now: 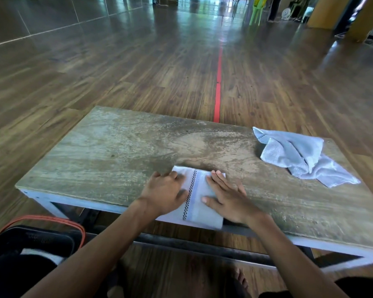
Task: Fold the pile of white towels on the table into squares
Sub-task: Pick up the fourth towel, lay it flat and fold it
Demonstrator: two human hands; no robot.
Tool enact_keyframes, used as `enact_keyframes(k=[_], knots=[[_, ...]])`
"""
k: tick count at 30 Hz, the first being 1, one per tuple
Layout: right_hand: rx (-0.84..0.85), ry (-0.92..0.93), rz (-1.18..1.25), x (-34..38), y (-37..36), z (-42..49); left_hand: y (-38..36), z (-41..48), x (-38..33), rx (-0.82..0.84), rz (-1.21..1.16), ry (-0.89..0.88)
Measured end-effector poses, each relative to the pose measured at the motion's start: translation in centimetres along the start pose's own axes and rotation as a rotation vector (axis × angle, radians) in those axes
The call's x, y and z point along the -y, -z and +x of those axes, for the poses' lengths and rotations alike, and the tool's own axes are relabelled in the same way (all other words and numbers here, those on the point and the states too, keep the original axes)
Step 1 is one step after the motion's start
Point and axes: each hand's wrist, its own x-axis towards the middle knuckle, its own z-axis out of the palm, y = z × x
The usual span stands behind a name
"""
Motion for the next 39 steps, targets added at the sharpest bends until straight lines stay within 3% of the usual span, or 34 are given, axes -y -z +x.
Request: enact_keyframes(k=[3,6,9,12,20,39], knots=[[-0.207,0.029,0.13,-1.4,1.2,0.5,0.4,-0.8,-0.3,-0.042,0.041,0.035],[-0.378,-0.148,0.31,-2.5,2.0,1.2,0.6,-0.7,0.9,-0.115,-0.08,0.131],[-0.335,-0.227,0.538,-2.8,2.4,2.0,-0.3,0.0,2.2,-0.084,-0.342,0.259],[-0.31,-0.225,0.548,-2.5,2.1,3.0,-1.7,0.6,2.7,-0.048,-0.527,0.299],[-0.357,-0.181,0.706,-2.7,2.2,4.4,-2.3,1.1,2.9,-0.247,-0.905,0.406],[-0.39,-0.202,0.752,-2.5,1.4,6.6,-2.4,2.0,2.6,-0.238,-0.912,0.484]])
